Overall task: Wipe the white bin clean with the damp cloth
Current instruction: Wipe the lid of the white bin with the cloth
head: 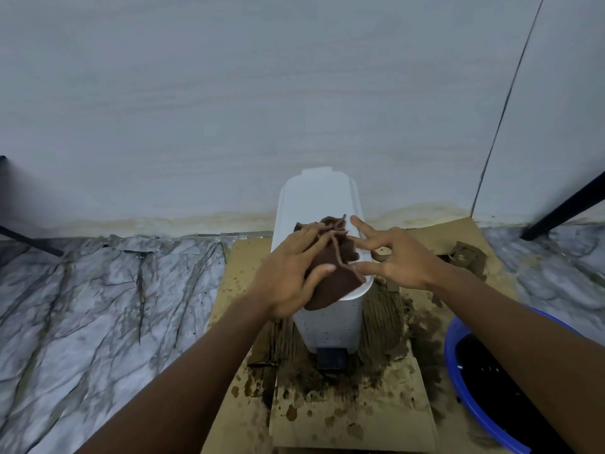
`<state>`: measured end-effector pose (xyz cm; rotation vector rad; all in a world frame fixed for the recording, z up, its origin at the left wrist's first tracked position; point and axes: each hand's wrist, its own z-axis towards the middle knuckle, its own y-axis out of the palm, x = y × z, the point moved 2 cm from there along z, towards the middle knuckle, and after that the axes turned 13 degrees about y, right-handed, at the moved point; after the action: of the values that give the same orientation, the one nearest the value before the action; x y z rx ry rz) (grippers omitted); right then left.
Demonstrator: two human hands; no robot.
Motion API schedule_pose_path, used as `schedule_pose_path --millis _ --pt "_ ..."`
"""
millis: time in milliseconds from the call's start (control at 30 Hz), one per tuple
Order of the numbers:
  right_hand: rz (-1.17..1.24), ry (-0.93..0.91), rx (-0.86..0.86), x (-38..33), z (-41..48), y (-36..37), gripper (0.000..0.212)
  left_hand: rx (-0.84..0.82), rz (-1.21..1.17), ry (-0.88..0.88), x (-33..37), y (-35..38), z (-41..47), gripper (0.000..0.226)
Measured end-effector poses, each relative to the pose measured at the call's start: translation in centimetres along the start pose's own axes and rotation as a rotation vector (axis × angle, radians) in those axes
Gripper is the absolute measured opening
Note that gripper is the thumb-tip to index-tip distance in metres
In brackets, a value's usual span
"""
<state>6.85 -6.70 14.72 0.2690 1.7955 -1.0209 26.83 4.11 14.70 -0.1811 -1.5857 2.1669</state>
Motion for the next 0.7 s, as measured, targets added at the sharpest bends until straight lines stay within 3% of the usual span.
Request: schedule_pose_path --millis 133,200,300,433,500,700 --pt "0.065 0.011 -0.017 -0.2 -0.1 0.4 0.058 0.385 -0.142 -0.452 1.9 1.8 -2.2 0.060" --pt "0.060 0.004 -0.012 -0.1 -0.2 0.2 0.057 0.409 -0.063 -0.568 5.4 3.8 -2.5 0.065" --pt "0.035 0.008 -0.023 0.0 -0.3 0.1 0.054 0.326 0.108 -0.502 8.1 5.3 -2.5 0.065" --pt "0.059 0.014 -0.035 0.2 0.0 0.4 0.054 0.268 0.157 -0.462 5.7 3.8 -2.1 0.071" --pt "0.070 0.009 -0.036 0.3 0.2 0.4 0.054 0.196 0.095 -0.397 4.0 2.4 -1.8 0.078" --pt "0.041 0.017 -0.042 0.1 0.1 0.4 0.062 -0.219 -0.253 -0.163 -2.4 -3.2 -1.5 0.087"
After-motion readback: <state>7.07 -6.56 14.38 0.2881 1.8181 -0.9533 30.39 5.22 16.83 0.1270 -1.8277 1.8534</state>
